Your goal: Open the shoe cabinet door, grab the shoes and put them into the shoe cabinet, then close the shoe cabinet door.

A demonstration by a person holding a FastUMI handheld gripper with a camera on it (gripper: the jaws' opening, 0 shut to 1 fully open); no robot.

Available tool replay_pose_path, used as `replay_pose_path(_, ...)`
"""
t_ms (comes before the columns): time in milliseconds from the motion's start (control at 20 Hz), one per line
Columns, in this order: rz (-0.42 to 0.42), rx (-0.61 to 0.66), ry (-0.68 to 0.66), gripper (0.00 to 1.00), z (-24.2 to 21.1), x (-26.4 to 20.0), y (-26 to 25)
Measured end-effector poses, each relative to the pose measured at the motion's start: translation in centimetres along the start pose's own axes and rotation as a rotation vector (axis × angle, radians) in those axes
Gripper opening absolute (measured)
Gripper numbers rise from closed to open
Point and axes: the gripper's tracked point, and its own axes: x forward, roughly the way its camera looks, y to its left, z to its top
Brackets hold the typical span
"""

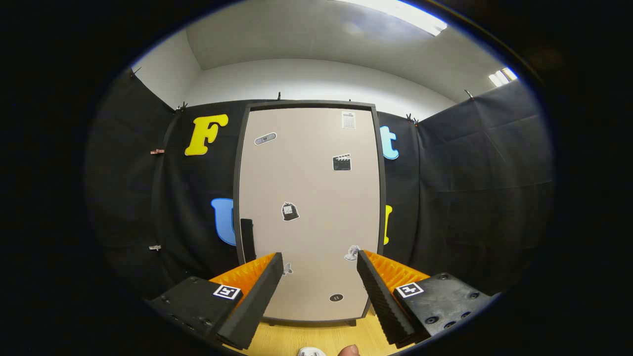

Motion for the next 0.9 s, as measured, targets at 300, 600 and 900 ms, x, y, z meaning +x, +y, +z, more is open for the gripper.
replay_pose_path(300,0.042,0.012,-0.022,0.98,1.6,2.0,4.9)
replay_pose_path(600,0.062,0.015,-0.040,0.97,1.9,5.8,9.8)
replay_pose_path(900,0.071,-0.019,0.033,0.98,-2.5,11.6,14.1)
